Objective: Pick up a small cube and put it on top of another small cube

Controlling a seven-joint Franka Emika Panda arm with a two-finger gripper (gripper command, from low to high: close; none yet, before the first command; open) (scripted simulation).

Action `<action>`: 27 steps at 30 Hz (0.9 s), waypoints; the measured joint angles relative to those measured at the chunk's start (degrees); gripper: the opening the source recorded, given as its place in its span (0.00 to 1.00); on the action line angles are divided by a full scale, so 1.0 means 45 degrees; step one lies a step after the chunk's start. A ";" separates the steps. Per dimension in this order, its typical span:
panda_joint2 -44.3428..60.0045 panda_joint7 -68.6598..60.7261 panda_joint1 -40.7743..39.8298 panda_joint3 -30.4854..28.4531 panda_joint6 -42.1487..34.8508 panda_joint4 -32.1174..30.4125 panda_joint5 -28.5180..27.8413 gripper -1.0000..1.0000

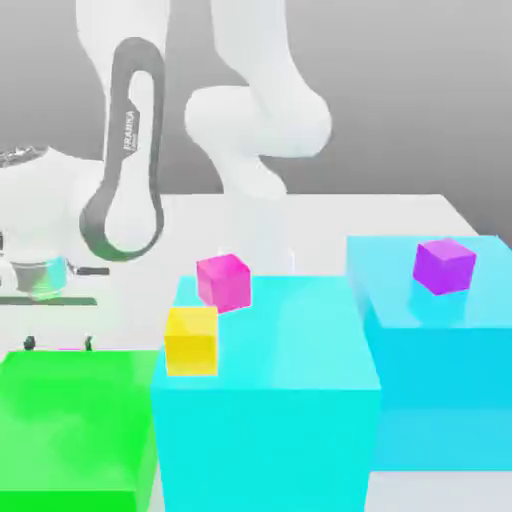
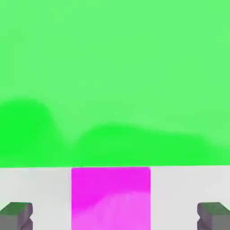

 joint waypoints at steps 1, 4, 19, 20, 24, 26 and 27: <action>0.0438 -0.0283 -0.0553 0.0624 0.0351 0.0113 0.0335 0.50; 0.0665 -0.0461 -0.0769 0.0893 0.0526 0.0174 0.0568 0.00; -0.1764 0.1176 0.0772 -0.1863 -0.3251 0.0597 -0.3999 0.00; -0.1540 0.0741 0.0713 -0.1944 -0.3759 0.0980 -0.4413 0.00; -0.0741 -0.0753 0.0655 -0.2282 -0.5841 0.2570 -0.6139 0.00; -0.0681 -0.0814 0.0941 -0.2322 -0.6943 0.3354 -0.6799 0.00; -0.0800 -0.0530 0.1146 -0.2266 -0.7299 0.3584 -0.6899 0.00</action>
